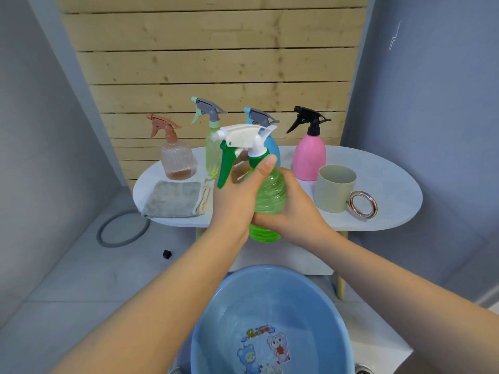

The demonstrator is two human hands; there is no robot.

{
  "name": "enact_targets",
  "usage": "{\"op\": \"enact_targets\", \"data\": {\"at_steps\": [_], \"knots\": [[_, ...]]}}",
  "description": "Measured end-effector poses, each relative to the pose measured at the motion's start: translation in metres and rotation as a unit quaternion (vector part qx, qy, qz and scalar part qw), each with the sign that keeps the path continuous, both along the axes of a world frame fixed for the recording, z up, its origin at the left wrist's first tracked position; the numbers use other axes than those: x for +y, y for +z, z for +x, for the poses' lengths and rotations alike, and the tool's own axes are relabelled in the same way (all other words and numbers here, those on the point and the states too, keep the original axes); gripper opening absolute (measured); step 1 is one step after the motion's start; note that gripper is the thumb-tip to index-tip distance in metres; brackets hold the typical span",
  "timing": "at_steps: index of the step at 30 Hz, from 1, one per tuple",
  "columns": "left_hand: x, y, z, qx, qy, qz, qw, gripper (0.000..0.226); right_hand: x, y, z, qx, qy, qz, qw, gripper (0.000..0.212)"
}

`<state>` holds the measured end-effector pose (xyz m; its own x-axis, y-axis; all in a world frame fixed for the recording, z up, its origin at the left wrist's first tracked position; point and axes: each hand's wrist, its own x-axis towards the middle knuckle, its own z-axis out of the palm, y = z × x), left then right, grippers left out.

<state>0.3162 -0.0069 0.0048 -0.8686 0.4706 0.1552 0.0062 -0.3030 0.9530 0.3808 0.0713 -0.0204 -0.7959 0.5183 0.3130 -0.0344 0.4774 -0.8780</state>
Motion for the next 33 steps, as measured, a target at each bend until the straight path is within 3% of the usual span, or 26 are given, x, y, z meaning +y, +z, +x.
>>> {"op": "enact_targets", "data": {"at_steps": [4, 7, 10, 20, 29, 33], "knots": [[-0.002, 0.000, -0.006, 0.022, -0.017, -0.040, 0.999, 0.028, 0.000, 0.003, 0.001, -0.010, -0.003, -0.009, 1.000, 0.069], [-0.002, 0.003, -0.006, 0.073, -0.031, -0.070, 0.994, 0.012, 0.002, 0.005, 0.004, -0.016, -0.004, -0.009, 1.000, 0.071], [0.000, 0.005, -0.004, 0.113, -0.034, -0.078, 0.990, 0.022, 0.000, 0.007, 0.008, -0.021, 0.006, -0.023, 0.999, 0.067], [0.002, 0.006, -0.002, 0.126, -0.058, -0.041, 0.989, 0.013, 0.003, 0.006, 0.011, -0.024, -0.011, -0.009, 1.000, 0.068], [0.003, 0.007, -0.007, 0.179, 0.023, -0.091, 0.979, 0.033, 0.002, 0.000, 0.006, -0.047, -0.029, 0.038, 0.998, 0.084], [0.000, 0.011, -0.012, 0.169, -0.018, -0.107, 0.980, 0.017, 0.000, 0.003, 0.009, -0.044, -0.025, 0.031, 0.998, 0.082]]}}
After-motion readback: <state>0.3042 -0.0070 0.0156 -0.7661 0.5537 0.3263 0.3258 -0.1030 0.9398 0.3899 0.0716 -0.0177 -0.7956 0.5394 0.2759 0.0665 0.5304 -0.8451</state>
